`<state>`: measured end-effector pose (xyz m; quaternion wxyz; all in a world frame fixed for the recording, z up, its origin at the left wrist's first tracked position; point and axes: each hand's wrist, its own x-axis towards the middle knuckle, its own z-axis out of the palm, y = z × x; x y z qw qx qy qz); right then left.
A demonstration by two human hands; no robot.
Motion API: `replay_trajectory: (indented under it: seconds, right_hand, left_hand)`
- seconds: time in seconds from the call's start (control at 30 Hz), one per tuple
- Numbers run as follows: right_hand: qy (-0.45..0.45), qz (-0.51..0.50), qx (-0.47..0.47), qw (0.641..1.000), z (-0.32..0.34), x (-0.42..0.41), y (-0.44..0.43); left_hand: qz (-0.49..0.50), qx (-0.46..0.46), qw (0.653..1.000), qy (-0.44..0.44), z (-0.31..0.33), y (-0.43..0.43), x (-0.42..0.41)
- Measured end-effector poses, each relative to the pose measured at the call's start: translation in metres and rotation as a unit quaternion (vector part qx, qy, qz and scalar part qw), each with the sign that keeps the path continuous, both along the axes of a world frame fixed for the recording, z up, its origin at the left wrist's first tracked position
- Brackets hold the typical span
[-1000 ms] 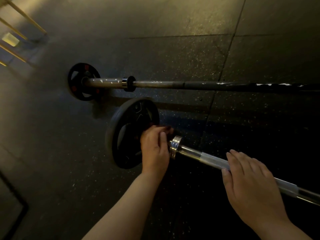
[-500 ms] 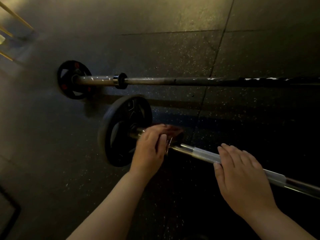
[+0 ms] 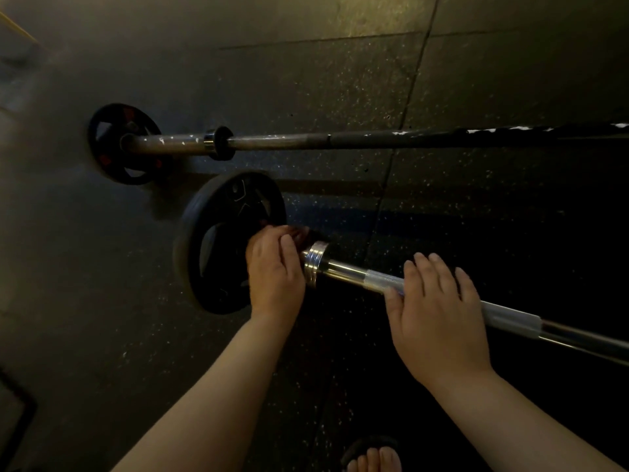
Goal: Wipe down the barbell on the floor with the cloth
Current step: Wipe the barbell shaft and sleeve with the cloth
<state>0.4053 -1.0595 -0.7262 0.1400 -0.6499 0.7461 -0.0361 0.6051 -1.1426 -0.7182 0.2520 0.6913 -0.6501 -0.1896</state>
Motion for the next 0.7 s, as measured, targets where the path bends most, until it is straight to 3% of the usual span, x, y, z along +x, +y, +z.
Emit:
replay_trajectory:
  seconds: [0.17, 0.23, 0.37, 0.47, 0.53, 0.6, 0.7]
  right_hand:
    - [-0.014, 0.036, -0.017, 0.999, -0.003, 0.022, -0.008]
    - [-0.013, 0.05, -0.023, 0.998, -0.006, 0.019, -0.008]
    - [-0.006, 0.043, -0.014, 0.999, -0.002, 0.025, -0.012]
    - [-0.015, 0.038, -0.004, 0.999, -0.001, 0.025, -0.01]
    - [-0.011, 0.055, -0.012, 0.998, -0.001, 0.018, -0.006]
    - [-0.007, 0.066, -0.018, 0.998, -0.003, 0.013, -0.004]
    - [-0.012, 0.066, -0.016, 0.998, -0.003, 0.014, -0.005]
  left_hand:
    - [-0.097, -0.002, 0.995, -0.023, 0.008, 0.005, -0.001]
    - [-0.057, 0.012, 0.998, -0.039, 0.002, -0.004, 0.016]
    - [0.003, 0.013, 1.0, 0.012, 0.002, 0.003, -0.001]
    - [-0.073, 0.007, 0.997, 0.016, 0.009, 0.009, -0.007]
    - [-0.121, 0.024, 0.991, -0.055, 0.008, 0.003, 0.014]
    - [-0.093, 0.048, 0.991, -0.088, 0.004, -0.004, 0.032]
    - [0.002, 0.04, 0.999, -0.002, 0.004, -0.003, 0.017]
